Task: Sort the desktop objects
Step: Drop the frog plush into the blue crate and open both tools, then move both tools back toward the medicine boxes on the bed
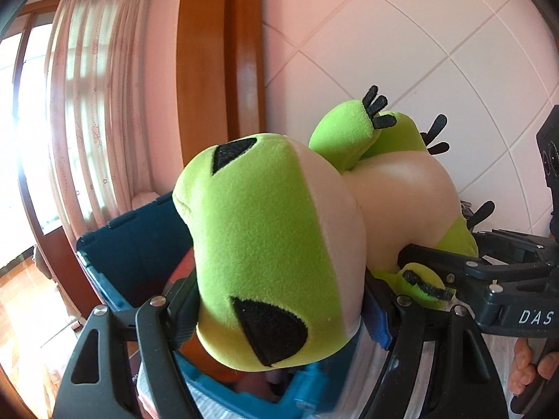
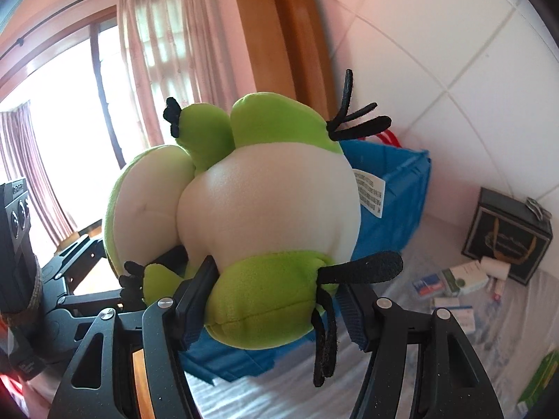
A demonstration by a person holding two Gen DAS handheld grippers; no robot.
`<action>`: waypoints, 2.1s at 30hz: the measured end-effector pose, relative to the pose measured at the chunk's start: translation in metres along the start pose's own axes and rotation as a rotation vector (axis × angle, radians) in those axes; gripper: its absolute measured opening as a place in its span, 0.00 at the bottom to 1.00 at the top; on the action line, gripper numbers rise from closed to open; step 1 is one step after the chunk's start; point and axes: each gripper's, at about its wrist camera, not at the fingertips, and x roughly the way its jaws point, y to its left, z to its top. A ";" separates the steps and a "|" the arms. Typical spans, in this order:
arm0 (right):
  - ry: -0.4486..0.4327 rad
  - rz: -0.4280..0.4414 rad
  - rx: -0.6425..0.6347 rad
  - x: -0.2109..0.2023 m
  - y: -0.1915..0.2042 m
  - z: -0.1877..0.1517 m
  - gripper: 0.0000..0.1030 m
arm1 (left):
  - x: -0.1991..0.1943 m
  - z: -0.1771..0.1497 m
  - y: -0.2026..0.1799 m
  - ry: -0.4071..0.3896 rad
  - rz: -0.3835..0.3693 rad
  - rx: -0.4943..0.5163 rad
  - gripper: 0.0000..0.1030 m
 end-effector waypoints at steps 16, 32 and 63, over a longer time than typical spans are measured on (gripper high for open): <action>0.100 -0.091 -0.086 0.148 0.098 0.063 0.66 | 0.071 0.004 0.136 0.128 0.059 -0.117 0.77; 0.018 -0.285 -0.127 0.121 0.111 0.057 1.00 | 0.045 0.022 0.119 0.042 0.136 -0.041 0.79; -0.042 -0.731 0.274 -0.176 -0.192 -0.106 1.00 | -0.014 0.005 -0.210 -0.068 -0.266 0.074 0.96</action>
